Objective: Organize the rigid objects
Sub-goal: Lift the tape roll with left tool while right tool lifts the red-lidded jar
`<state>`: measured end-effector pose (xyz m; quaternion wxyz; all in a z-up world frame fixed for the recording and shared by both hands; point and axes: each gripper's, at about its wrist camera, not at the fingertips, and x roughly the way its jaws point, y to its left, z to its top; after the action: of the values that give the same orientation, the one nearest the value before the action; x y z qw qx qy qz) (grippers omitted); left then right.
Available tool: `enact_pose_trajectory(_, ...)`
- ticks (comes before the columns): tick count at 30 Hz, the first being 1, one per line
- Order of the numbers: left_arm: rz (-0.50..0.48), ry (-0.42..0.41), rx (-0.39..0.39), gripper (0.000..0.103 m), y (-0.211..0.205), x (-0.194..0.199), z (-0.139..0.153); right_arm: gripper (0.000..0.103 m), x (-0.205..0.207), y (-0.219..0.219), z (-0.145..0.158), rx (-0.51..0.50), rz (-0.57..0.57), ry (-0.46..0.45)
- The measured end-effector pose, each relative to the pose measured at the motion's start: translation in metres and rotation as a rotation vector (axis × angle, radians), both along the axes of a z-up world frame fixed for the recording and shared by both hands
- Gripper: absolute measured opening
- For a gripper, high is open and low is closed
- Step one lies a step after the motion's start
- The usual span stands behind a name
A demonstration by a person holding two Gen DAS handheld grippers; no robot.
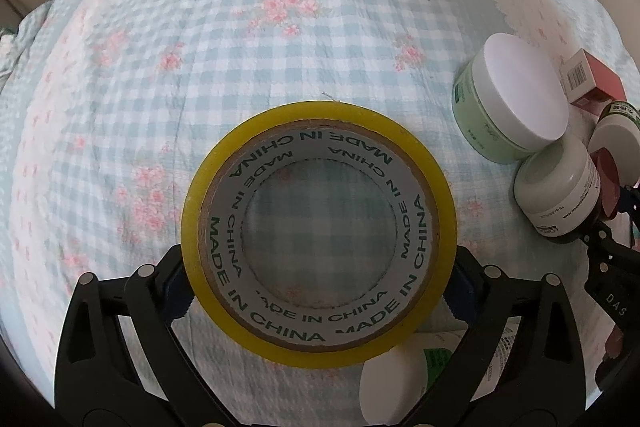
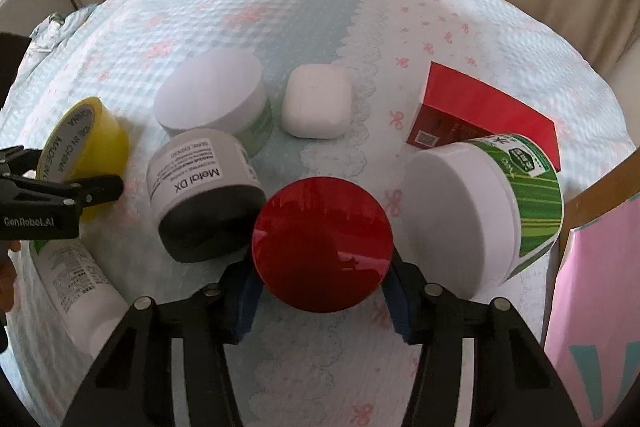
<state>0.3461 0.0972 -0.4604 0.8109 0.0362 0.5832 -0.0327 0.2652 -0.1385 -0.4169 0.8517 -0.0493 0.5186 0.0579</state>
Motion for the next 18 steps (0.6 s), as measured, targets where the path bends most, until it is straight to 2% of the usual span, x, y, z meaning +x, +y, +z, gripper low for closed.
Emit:
enact_pose_trajectory(9,-0.005,-0.044,0.006,0.097,0.007,-0.014,0.024,0.050,-0.006,-0.002,0.012,0.038,-0.054,-0.015)
enact_pose_trajectory(15,0.020,-0.091,-0.024,0.097,0.010,-0.044,0.066,0.050,-0.024,-0.002,0.045,0.041,-0.064,-0.066)
enact_pose_trajectory(18,0.021,-0.136,-0.035,0.097,0.011,-0.060,0.103,0.050,-0.040,-0.002,0.071,0.044,-0.071,-0.100)
